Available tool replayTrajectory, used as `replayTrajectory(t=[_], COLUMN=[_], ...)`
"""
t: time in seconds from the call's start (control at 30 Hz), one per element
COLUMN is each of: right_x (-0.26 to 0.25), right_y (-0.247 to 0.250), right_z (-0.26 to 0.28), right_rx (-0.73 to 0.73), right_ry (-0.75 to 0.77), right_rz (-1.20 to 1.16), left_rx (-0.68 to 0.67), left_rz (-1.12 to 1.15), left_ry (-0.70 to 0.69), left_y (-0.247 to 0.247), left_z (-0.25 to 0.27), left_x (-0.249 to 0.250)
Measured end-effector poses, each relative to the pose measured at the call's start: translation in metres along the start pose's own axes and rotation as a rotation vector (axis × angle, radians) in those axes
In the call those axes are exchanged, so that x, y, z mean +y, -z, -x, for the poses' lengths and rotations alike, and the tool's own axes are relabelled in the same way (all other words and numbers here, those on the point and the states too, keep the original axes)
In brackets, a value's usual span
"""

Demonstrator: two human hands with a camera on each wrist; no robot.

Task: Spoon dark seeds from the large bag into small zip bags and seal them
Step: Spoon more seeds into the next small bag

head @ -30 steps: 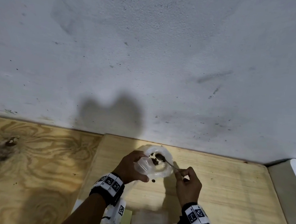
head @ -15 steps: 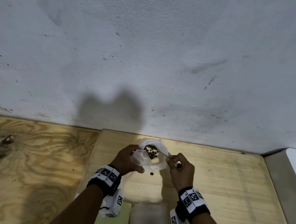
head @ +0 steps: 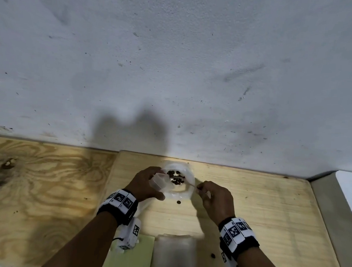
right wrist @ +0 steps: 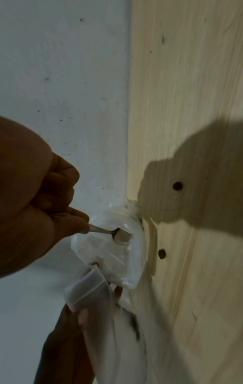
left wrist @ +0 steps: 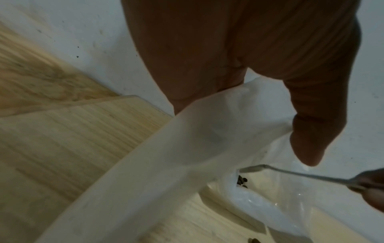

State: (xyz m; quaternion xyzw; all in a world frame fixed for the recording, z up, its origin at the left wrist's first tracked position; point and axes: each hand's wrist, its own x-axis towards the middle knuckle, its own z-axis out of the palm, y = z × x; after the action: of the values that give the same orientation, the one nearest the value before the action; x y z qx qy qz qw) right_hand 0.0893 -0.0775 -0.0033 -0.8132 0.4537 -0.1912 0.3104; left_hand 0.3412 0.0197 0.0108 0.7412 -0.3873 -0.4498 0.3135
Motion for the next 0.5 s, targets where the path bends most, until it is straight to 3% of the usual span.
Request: replayTrajectory(t=[0.13, 0.33, 0.5], right_x=[-0.013, -0.027, -0.004], right_y=[-0.012, -0.031, -0.017], right_z=[-0.012, -0.018, -0.010], right_rx=[0.045, -0.059, -0.046], right_ry=[0.098, 0.254, 0.222], right_rz=[-0.032, 0.103, 0.112], left_rx=[-0.034, -0.039, 0.022], left_rz=[-0.023, -0.033, -0.011], left_ry=[-0.002, 0.014, 0.028], left_y=[-0.003, -0.003, 0.001], left_z=[0.003, 0.005, 0.005], left_x=[0.003, 0.002, -0.001])
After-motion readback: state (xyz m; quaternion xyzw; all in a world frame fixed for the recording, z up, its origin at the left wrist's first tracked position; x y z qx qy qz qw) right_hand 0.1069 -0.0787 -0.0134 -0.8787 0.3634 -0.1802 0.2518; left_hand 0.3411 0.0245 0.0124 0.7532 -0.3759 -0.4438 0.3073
